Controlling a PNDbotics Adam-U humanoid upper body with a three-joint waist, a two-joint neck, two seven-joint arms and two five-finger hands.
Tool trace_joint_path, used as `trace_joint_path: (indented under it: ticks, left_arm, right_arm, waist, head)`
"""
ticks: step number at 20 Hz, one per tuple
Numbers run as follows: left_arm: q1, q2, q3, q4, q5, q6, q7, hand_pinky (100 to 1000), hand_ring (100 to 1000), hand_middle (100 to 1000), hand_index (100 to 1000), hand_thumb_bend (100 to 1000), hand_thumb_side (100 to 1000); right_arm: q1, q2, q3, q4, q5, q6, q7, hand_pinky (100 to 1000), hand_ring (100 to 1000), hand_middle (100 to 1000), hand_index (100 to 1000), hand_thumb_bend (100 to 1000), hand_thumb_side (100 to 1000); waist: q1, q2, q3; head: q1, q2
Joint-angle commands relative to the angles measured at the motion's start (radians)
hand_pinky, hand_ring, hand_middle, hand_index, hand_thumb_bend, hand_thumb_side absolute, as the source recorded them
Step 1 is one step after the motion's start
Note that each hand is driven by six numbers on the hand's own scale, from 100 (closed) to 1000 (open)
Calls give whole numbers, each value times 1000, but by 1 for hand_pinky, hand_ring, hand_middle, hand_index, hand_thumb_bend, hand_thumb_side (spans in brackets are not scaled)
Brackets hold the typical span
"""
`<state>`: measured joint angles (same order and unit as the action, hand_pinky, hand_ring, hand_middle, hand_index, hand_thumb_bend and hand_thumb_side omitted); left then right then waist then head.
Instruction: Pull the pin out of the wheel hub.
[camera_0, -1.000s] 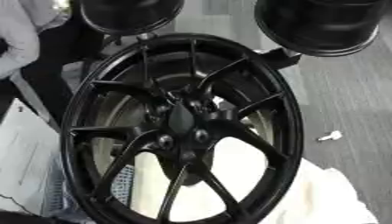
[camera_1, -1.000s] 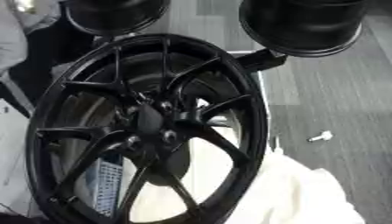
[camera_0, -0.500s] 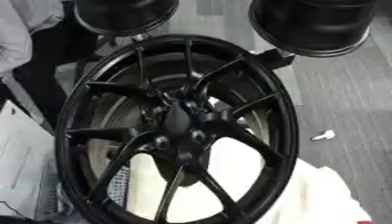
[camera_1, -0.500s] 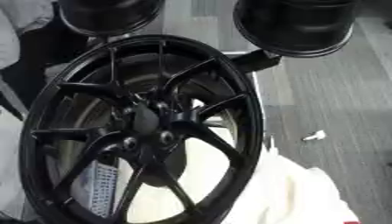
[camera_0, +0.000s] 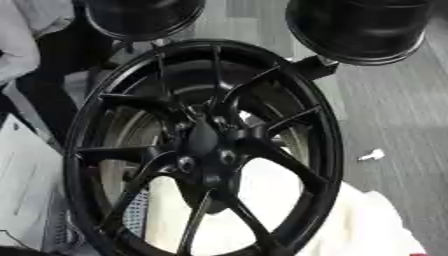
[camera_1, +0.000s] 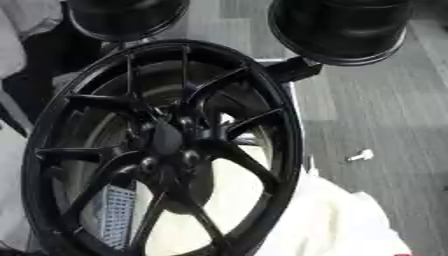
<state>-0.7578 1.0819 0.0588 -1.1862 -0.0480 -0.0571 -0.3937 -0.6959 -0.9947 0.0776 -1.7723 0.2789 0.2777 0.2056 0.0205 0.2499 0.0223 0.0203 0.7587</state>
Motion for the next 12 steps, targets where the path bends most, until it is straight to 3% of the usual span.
trace_joint_path:
  ticks: [1,7,8,9,12]
  left_arm:
    - [-4,53,23,-28,29,13,57,781,762,688,830,558,277]
    - [18,52,33,-64,97,26,119,777,757,679,830,520,284]
    - [24,52,33,-71,102,29,124,778,758,681,831,571,249]
    - [30,53,32,-80,103,31,126,778,758,682,832,511,291]
    - [48,50,37,-116,111,36,132,776,756,678,831,521,302]
  right_arm:
    - [-20,-30,-17,-14,-3,0,-8,878,817,734,796,100,604]
    - [-21,-31,-20,-16,-8,4,-15,879,819,735,796,100,591]
    - [-21,-31,-20,-16,-9,5,-15,879,819,735,797,100,586]
    - [-20,-31,-20,-16,-11,5,-14,879,820,735,797,100,583]
    - [-18,-32,-22,-16,-15,6,-14,880,820,735,797,100,576]
  waist:
    - [2,-17,1]
    - [-2,-18,3]
    - [-3,-19,4]
    - [-4,-19,4]
    - [-8,-19,4]
  head:
    - [-1,-3]
    - [-5,0]
    - [-5,0]
    - [-6,-2]
    - [-14,-8]
